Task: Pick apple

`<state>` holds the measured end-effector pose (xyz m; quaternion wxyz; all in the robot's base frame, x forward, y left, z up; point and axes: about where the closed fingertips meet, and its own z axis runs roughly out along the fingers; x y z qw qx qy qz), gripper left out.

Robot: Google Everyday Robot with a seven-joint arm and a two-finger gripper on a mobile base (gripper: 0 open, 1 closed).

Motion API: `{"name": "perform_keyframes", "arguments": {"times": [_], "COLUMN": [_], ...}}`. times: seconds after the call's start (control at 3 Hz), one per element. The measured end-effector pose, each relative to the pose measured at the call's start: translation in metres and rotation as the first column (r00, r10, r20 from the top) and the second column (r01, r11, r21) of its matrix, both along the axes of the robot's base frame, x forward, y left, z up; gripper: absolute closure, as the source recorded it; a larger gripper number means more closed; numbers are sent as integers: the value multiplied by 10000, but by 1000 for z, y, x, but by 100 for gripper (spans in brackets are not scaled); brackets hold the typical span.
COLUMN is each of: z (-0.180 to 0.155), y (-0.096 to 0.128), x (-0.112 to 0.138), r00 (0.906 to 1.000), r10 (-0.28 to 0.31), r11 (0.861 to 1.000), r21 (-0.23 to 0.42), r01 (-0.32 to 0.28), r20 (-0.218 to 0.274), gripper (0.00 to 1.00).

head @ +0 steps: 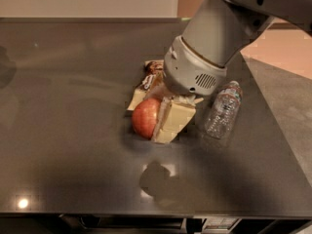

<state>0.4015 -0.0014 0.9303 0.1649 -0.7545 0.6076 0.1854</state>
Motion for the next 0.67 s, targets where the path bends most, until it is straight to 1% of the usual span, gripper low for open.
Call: {"name": "perform_keyframes", "arguments": {"times": [0.33, 0.67], "z": [30, 54], "y": [0, 2], "x": [-7, -9], "r00": [9980, 9948], "r10": [484, 887], "r11": [9966, 9905], "r21": [686, 1093], "r01": [-456, -829], "r20": [-400, -494], "gripper": [100, 100]}}
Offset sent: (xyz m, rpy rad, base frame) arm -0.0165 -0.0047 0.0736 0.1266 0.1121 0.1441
